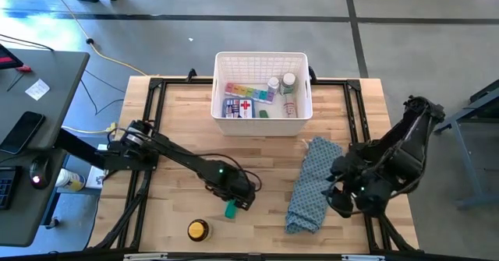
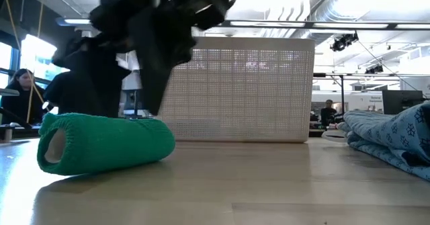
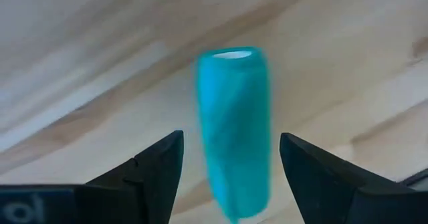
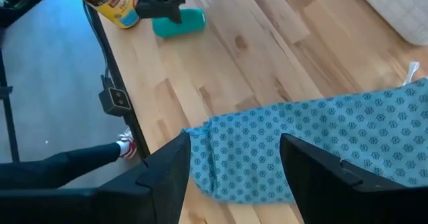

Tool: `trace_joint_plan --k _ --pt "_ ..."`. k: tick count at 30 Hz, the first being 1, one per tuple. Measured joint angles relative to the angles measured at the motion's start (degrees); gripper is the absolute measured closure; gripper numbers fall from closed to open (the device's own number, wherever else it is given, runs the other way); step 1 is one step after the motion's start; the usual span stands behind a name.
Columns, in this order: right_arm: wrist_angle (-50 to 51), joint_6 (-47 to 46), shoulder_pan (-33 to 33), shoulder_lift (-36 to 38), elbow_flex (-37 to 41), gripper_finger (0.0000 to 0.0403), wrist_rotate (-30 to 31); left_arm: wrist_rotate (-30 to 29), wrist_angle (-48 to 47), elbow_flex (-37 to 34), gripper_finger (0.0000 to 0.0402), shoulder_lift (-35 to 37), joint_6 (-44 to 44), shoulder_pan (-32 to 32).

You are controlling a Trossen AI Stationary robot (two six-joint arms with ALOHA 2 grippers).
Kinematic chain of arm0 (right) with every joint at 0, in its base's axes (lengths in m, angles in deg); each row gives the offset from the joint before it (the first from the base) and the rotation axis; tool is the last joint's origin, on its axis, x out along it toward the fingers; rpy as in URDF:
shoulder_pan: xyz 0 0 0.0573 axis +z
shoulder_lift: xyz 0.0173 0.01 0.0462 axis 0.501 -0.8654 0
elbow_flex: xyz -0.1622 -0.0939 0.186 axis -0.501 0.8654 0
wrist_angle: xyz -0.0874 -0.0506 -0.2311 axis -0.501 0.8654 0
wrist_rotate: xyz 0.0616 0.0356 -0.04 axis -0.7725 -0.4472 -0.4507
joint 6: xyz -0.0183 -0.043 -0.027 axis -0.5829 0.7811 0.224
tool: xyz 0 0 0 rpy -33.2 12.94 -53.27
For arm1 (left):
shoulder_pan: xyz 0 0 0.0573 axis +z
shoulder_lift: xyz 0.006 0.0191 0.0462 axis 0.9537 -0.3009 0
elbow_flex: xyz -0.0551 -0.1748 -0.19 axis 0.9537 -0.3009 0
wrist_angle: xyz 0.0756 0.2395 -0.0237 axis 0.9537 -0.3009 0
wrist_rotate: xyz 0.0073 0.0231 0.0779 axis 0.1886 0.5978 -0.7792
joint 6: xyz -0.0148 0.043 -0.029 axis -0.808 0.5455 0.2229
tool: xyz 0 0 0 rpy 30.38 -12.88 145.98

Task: Pick & place medical supplies in basket/bin
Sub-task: Put the light green bandage into the white bin

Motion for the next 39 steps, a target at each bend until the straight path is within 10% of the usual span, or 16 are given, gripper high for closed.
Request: trace_joint_plan --k 20,33,39 --pt "0.77 0.72 0.85 -0.06 0.0 0.0183 2.31 2.59 3.63 0.13 0.0131 -3.69 2.05 0.07" --pt "0.84 0.67 0.7 -0.06 0.0 0.0183 2.45 4.57 4.48 0.13 0.0284 -3.69 2.45 0.11" --pt "0.83 0.67 0.7 -0.06 0.0 0.0183 2.41 8.86 9.41 0.48 0.0288 -2.69 5.76 1.76"
